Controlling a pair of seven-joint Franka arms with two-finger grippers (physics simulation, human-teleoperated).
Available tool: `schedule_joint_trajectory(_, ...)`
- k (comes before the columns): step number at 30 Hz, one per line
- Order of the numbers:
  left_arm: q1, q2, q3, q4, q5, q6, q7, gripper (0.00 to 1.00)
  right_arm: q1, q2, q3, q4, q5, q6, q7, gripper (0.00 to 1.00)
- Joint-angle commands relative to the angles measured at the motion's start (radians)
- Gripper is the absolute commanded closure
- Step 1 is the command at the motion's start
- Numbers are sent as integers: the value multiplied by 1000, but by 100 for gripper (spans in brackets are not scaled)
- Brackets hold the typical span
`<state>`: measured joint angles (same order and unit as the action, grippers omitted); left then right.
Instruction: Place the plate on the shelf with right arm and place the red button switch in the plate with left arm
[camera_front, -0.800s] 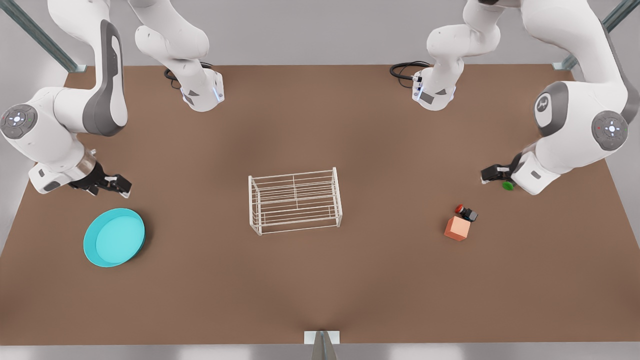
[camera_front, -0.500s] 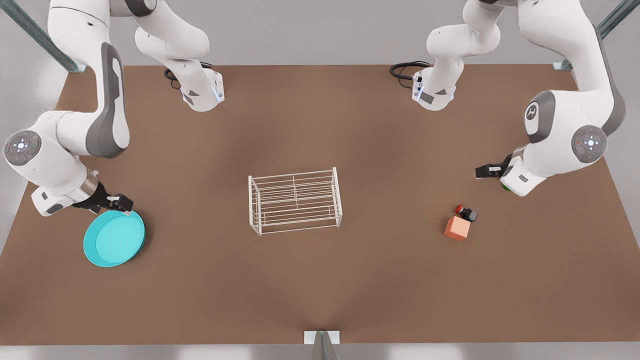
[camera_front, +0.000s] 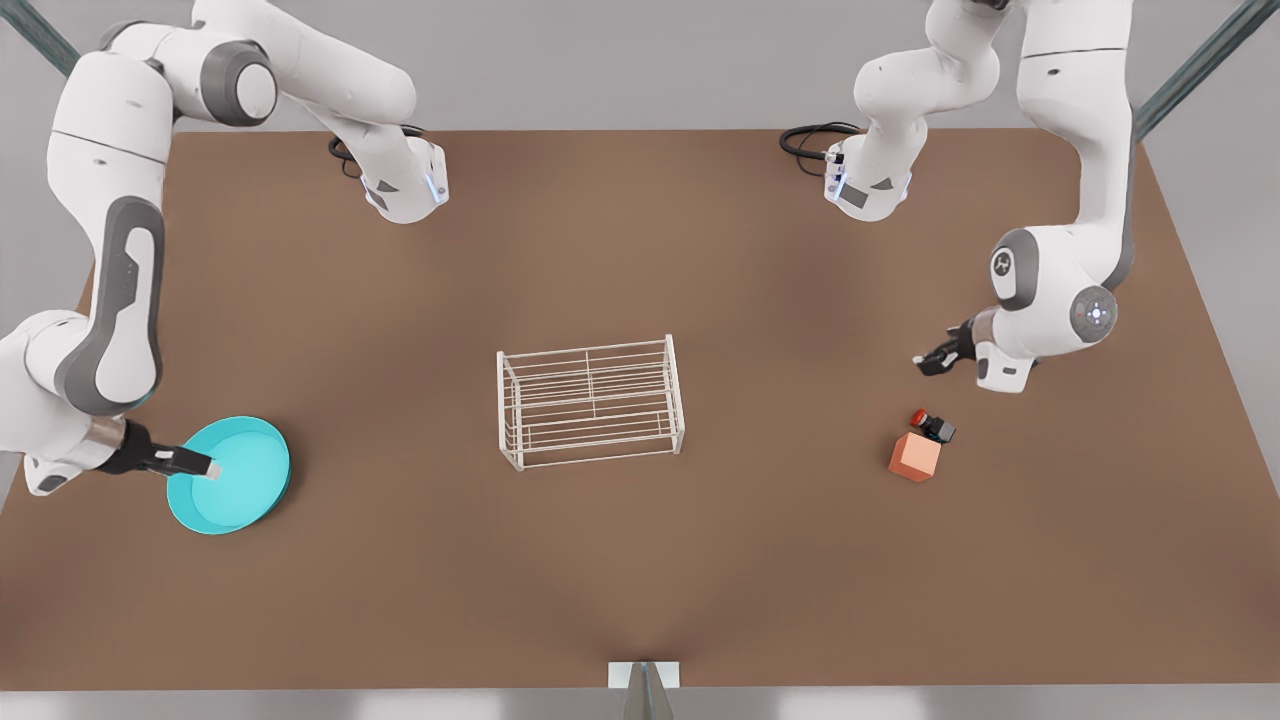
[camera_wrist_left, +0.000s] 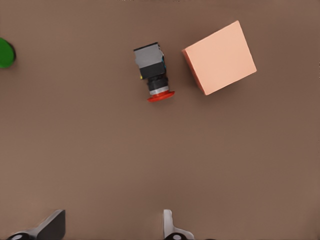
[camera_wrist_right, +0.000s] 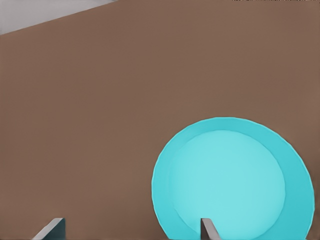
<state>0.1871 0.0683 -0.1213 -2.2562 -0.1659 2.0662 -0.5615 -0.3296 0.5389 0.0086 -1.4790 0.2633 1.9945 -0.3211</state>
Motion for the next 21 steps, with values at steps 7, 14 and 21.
schedule_joint_trajectory(7,-80,-12,-14,-109,-52,353,-413,4,-65,84,1,51,17,-8,-616,0)
schedule_joint_trajectory(14,-100,28,-14,-115,40,390,-413,4,-68,193,-35,149,-32,-6,-679,0)
schedule_joint_trajectory(21,-101,80,-11,-132,181,463,-413,4,-92,303,-39,292,-69,-71,-723,0)
